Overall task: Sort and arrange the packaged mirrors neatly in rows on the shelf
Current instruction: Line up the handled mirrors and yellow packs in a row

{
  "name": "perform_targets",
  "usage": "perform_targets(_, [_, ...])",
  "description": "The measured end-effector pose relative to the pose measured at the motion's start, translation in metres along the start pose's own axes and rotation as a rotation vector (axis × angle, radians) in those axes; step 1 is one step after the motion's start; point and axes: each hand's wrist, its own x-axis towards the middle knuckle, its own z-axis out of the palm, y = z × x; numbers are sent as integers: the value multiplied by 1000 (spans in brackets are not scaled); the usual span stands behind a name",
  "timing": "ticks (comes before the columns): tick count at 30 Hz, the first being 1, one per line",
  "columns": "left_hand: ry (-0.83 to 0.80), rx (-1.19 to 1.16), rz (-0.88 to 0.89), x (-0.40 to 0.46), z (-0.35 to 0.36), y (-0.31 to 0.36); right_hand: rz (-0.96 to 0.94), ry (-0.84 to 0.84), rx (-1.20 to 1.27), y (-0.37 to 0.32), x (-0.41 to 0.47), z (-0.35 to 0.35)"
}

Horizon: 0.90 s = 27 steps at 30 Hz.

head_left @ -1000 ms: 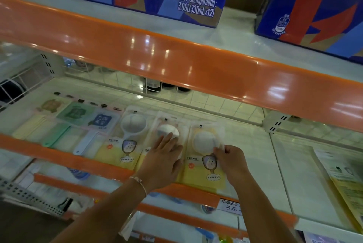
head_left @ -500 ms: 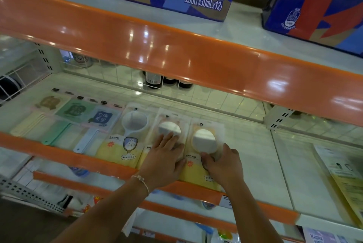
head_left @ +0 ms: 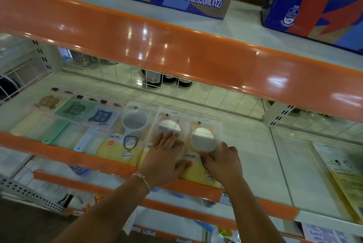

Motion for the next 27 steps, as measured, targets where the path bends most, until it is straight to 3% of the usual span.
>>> perform_targets(11, [-35, -11, -10, -1, -7, 3, 4, 57, 20, 2, -12, 0])
perform_targets(15, [26, -10, 29, 5, -17, 14, 17, 126, 62, 16, -13, -15])
perform_targets(27, [-24, -161, 156, 88, -24, 146, 50, 330, 102, 120, -14, -98])
